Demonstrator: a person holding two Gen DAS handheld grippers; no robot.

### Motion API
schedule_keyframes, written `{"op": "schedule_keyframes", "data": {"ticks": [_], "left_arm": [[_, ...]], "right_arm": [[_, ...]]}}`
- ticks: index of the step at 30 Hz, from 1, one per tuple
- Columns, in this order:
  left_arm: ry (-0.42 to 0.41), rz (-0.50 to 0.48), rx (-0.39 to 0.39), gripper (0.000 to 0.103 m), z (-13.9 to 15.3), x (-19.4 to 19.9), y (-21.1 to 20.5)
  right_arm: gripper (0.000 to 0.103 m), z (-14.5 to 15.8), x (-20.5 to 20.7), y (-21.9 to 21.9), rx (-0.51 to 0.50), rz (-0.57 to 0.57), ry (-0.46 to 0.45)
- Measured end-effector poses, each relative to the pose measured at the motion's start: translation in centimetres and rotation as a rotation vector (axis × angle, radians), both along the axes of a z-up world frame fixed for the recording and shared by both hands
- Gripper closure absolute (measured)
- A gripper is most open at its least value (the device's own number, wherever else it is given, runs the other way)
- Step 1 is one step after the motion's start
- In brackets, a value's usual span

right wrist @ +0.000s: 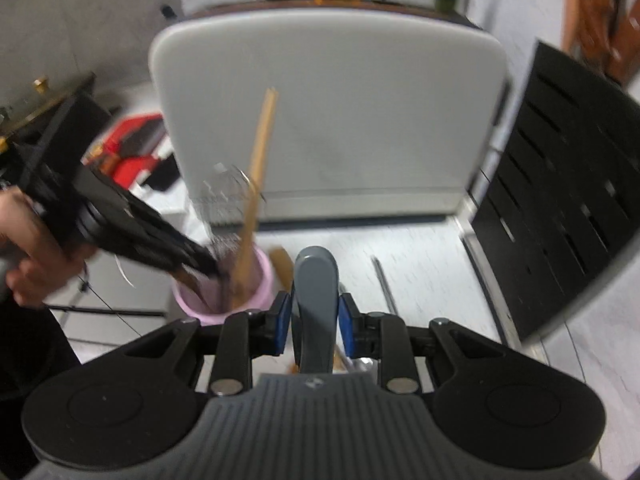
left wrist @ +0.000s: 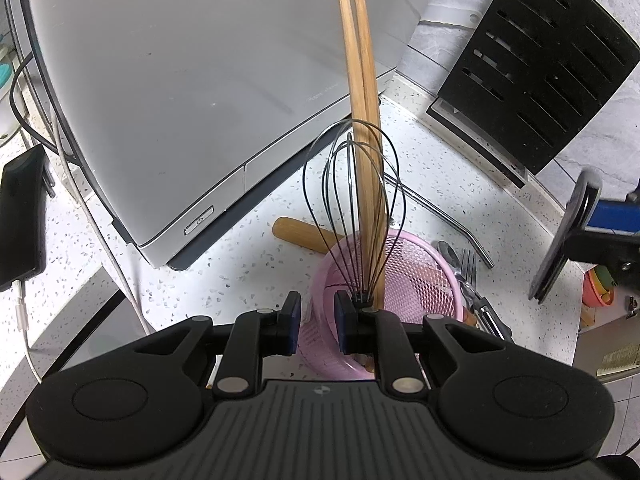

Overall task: Organize utensils
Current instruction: 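Lift the grey-handled utensil with the right gripper toward the pink cup, then lower the grey-handled utensil into the pink cup and open the right gripper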

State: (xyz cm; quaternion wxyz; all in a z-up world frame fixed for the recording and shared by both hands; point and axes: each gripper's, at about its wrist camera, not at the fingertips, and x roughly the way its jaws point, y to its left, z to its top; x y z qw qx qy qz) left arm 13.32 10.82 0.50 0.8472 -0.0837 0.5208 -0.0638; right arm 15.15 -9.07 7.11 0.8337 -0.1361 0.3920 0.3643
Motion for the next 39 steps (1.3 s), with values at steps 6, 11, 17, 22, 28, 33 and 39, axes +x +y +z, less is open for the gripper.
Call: {"op": "schedule_keyframes", "data": {"ticks": [6, 11, 17, 22, 28, 33, 39], "left_arm": [[0.0, 0.0, 0.0, 0.084, 0.0, 0.0, 0.0], [0.001, 0.0, -0.005, 0.084, 0.0, 0.0, 0.1], [0.001, 0.0, -0.006, 0.084, 0.0, -0.1, 0.1], [0.001, -0.001, -0.002, 0.084, -0.1, -0.1, 0.2], [0.002, -0.001, -0.001, 0.084, -0.1, -0.1, 0.1], [0.002, -0.002, -0.001, 0.084, -0.1, -0.1, 0.1], [0.002, 0.0, -0.001, 0.084, -0.2, -0.1, 0.1]], "right_arm": [[0.079, 1.2, -0.5, 2.7, 0.089, 0.05, -0.026], [0.079, 1.0, -0.6, 4.0, 0.165, 0.058, -0.032], [0.079, -0.9, -0.6, 5.0, 0.193, 0.057, -0.021], [0.079, -3.0, -0.7, 5.6, 0.171, 0.063, 0.005], [0.079, -4.7, -1.1, 6.1, 0.126, 0.089, 0.033], [0.079, -5.6, -1.2, 6.5, 0.097, 0.099, 0.054], [0.077, -6.2, -2.0, 7.0, 0.051, 0.141, 0.088]]}}
